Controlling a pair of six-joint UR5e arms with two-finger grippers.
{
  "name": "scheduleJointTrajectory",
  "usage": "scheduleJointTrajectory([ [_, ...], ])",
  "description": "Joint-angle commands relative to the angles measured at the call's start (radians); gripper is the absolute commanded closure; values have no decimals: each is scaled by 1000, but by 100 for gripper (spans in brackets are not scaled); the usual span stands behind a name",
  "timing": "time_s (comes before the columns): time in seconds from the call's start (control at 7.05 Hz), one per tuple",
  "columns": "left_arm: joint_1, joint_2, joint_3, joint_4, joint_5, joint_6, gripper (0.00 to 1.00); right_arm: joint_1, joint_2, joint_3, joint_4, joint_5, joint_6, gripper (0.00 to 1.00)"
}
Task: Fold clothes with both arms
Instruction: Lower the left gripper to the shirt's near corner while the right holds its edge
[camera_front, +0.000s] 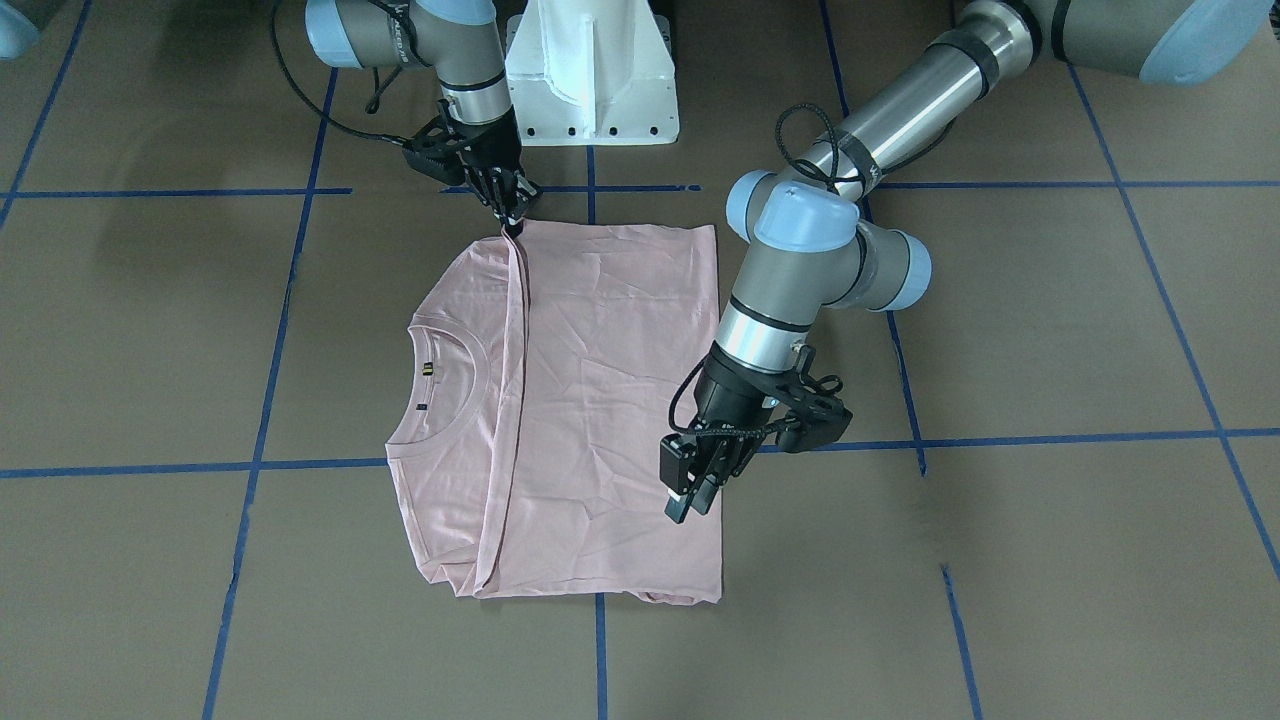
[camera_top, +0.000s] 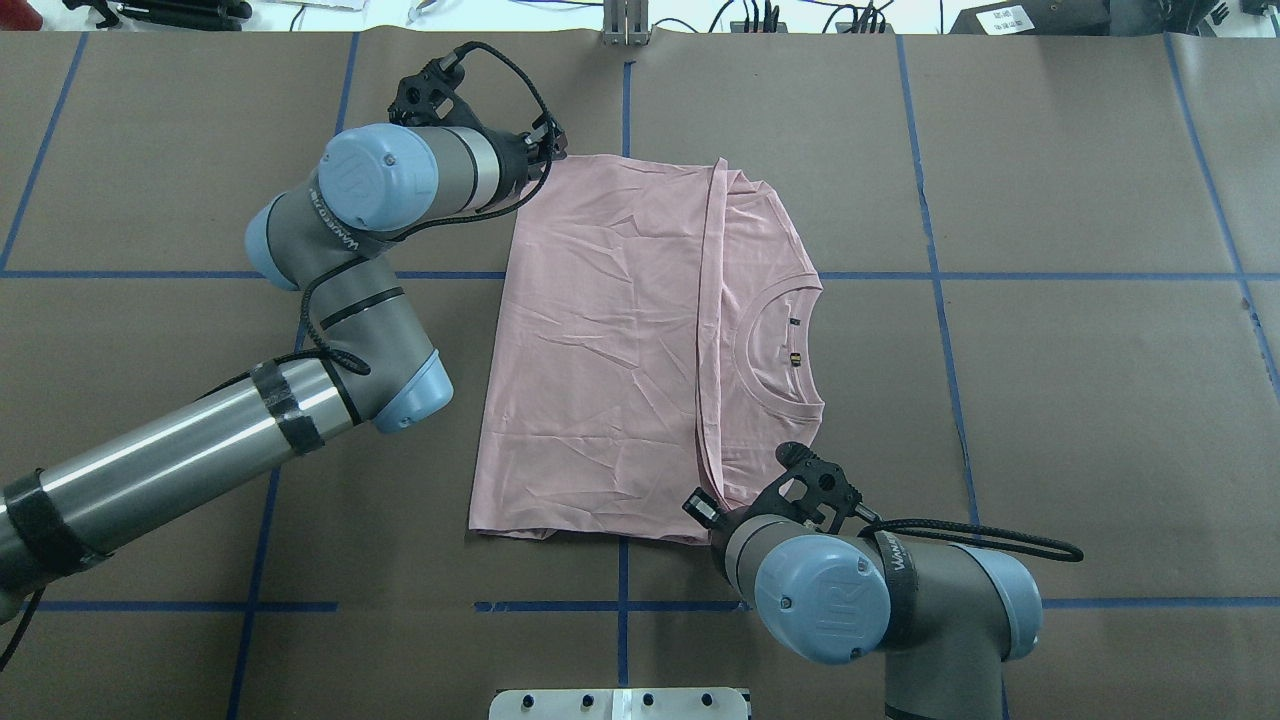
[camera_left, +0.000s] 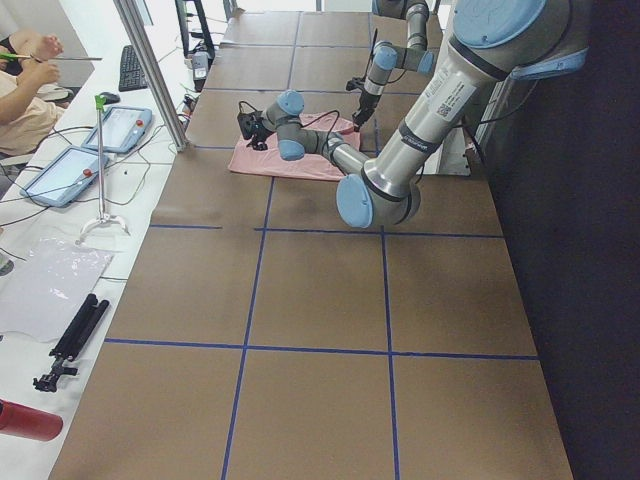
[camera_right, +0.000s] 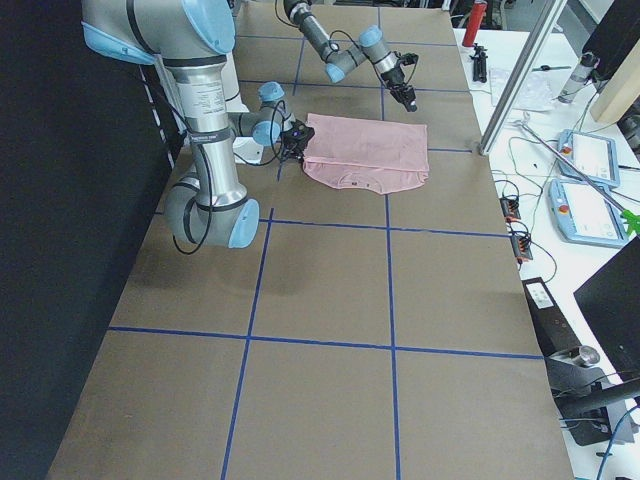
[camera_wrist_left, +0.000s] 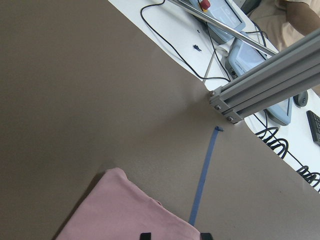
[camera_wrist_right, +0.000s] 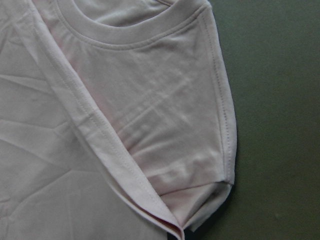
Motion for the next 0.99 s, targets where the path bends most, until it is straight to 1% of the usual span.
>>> scheduleJointTrajectory([
  [0.0, 56, 169, -326, 177, -41, -46, 56, -13, -23, 57, -1, 2, 0, 100],
  [0.14, 100, 225, -429, 260, -32, -56, 53, -17, -23, 61, -1, 2, 0, 100],
  [0.28, 178, 284, -486, 309, 0, -57, 52, -19, -33, 63, -1, 2, 0, 100],
  [0.43, 253, 375, -578, 316, 6, -106, 46, -17, -36, 68, -1, 2, 0, 100],
  [0.57, 318, 461, -650, 346, 6, -135, 46, -17, -42, 75, -1, 2, 0, 100],
  [0.71, 356, 477, -660, 397, 5, -170, 43, -19, -42, 75, -1, 2, 0, 100],
  [0.85, 396, 477, -657, 417, 5, -197, 42, -19, -42, 77, -1, 2, 0, 100],
])
